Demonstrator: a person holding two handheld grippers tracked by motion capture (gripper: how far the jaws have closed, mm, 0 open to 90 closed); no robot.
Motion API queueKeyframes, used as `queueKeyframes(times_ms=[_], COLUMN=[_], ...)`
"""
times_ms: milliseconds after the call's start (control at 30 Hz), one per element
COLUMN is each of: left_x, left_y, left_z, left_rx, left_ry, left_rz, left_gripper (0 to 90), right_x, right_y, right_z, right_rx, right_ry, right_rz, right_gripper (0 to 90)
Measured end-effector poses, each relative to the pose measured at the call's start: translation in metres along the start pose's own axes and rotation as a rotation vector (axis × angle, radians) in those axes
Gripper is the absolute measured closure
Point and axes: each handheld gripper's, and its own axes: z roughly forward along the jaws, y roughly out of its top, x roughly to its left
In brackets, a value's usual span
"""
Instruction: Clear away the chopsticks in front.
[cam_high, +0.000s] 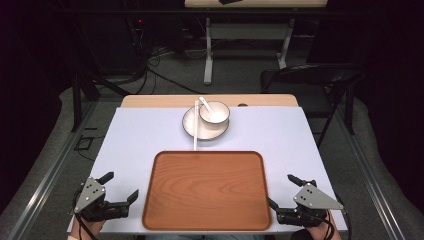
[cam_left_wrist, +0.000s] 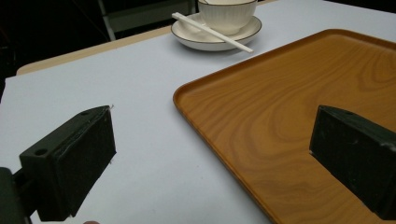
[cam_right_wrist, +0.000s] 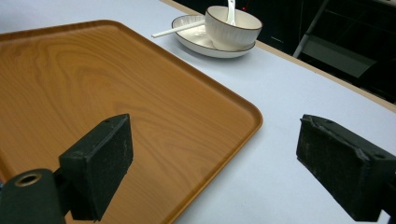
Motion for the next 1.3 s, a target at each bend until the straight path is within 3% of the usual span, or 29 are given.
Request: queueKeyframes(times_ms=[267, 633, 900, 933, 1100, 1167, 1200, 1300], left_x=[0.001, 0.003, 0.003, 0.004, 0.005, 0.008, 0.010, 0.011], left_y=[0.001, 0.004, 0.011, 0.014, 0.017, 0.019, 0.023, 0.026], left_z=[0.002, 0.008, 0.017, 0.018, 0.022, 0.025, 0.028, 0.031], left_rx=[0.002, -0.004, 0.036, 0.053, 0.054, 0.053, 0.077, 0.084], left_ry=[-0.004, 0.002, 0.006, 0.001, -0.004, -0.016, -0.017, -0.020], left_rz=[-0.014, -0.002, 0.004, -0.011, -0.012, -0.041, -0.055, -0.063], left_gripper=[0.0, 0.0, 0.0, 0.0, 0.0, 0.0, 0.1, 0.1], right_x=[0.000, 0.000, -0.001, -0.001, 0.000, 0.002, 0.001, 0.001], right_y=[0.000, 0.000, -0.001, -0.001, 0.001, 0.001, 0.001, 0.001], right_z=[0.000, 0.001, 0.002, 0.002, 0.004, 0.004, 0.003, 0.004], right_rx=[0.006, 0.013, 0.019, 0.017, 0.024, 0.023, 0.022, 0.024], right_ry=[-0.004, -0.007, -0.001, -0.001, 0.004, 0.010, 0.007, 0.007], right_rz=[-0.002, 0.000, -0.004, -0.005, -0.010, -0.021, -0.021, -0.021], right_gripper=[10.5, 14.2, 14.3, 14.3, 14.3, 14.3, 14.3, 14.3])
